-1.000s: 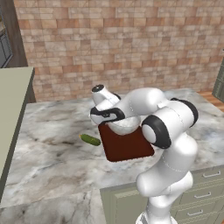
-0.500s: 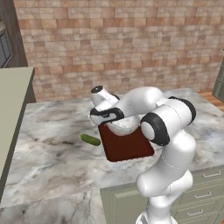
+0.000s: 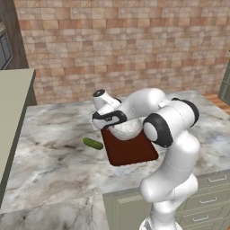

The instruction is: Place the two vegetables and bowl onto the tray for setting up a vegetable dip station.

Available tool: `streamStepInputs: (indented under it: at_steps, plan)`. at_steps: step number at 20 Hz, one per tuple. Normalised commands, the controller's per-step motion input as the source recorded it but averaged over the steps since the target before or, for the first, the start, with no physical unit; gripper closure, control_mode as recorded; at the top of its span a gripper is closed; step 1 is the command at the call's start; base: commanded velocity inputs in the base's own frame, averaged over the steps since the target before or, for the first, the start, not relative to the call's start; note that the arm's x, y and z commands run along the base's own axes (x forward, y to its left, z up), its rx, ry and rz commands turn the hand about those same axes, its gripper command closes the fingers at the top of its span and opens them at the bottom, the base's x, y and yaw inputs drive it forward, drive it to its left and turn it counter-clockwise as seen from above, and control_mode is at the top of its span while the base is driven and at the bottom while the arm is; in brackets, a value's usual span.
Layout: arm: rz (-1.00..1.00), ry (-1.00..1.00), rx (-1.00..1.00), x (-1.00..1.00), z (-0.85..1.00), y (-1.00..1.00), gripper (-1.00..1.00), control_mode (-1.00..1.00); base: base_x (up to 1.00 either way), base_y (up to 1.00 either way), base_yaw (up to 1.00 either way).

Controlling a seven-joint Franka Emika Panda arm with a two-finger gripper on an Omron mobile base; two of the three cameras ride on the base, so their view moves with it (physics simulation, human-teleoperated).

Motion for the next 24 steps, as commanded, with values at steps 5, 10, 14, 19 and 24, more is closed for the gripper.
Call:
streamStepInputs:
  at_steps: [5, 10, 14, 19, 24]
  plan:
    - [-0.01, 0.0, 0.0, 0.08, -0.06, 0.01, 1.0, -1.0, 0.0, 0.0, 0.0]
    - [0.0, 0.0, 0.0, 0.06, -0.03, 0.01, 1.0, -1.0, 0.0, 0.0, 0.0]
    - [0.0, 0.0, 0.0, 0.05, -0.06, 0.02, 1.0, -1.0, 0.0, 0.0, 0.0]
    - [0.0, 0.01, 0.0, 0.02, -0.07, 0.03, -1.0, -1.0, 0.0, 0.0, 0.0]
    - [-0.01, 0.02, 0.0, 0.01, -0.01, 0.02, -1.0, -1.0, 0.0, 0.0, 0.0]
